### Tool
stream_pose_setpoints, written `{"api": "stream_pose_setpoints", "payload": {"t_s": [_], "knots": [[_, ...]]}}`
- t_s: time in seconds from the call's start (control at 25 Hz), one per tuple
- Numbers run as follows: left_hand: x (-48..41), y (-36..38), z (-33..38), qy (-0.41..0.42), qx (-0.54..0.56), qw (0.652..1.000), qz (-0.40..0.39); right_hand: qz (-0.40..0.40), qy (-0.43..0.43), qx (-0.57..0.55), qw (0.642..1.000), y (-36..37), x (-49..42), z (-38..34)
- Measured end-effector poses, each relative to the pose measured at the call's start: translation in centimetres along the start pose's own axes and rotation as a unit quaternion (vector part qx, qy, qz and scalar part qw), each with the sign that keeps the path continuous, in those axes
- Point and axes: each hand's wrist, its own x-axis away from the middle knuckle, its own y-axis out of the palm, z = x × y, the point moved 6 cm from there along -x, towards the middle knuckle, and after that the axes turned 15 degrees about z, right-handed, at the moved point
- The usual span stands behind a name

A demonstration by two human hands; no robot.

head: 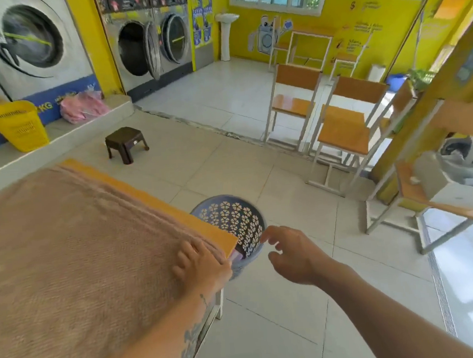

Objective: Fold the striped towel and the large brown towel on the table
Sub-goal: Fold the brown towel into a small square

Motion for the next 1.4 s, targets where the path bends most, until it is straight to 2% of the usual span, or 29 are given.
{"api": "stream_pose_setpoints", "payload": {"t_s": [0.2,0.36,0.48,0.56,0.76,0.88,0.96,1.2,1.28,1.4], "knots": [[-2.1,0.7,1.8,-0.148,-0.021,0.98,0.134,-0.095,-0.116,-0.004,0.989,2.0,-10.3,2.3],[-2.4,0.0,3.5,-0.233,-0.034,0.968,0.091,-0.231,-0.237,0.01,0.944,3.3,-14.4,1.4],[-2.8,-0.9,4.2,-0.275,0.0,0.959,0.064,-0.268,-0.308,0.036,0.912,4.1,-18.0,-0.1],[-3.0,-1.8,3.2,-0.337,0.074,0.936,0.077,-0.294,-0.34,0.037,0.892,5.5,-19.5,-1.4],[-5.1,-2.9,0.3,-0.432,0.169,0.882,0.08,-0.303,-0.365,-0.021,0.88,9.9,-23.7,-5.8],[-4.9,-3.9,0.3,-0.417,0.148,0.895,0.058,-0.357,-0.39,-0.02,0.849,12.5,-24.5,-9.1],[-4.7,-4.2,-0.3,-0.414,0.112,0.901,0.07,-0.357,-0.447,0.02,0.82,14.1,-24.5,-11.7],[-5.7,-8.5,-1.4,-0.486,0.075,0.863,0.116,-0.294,-0.631,0.112,0.709,19.3,-24.7,-19.0],[-6.2,-9.5,-1.6,-0.507,0.068,0.849,0.133,-0.274,-0.657,0.114,0.693,21.0,-25.6,-20.6],[-6.2,-10.4,-2.0,-0.531,0.075,0.831,0.147,-0.252,-0.672,0.099,0.689,23.6,-27.3,-22.9]]}}
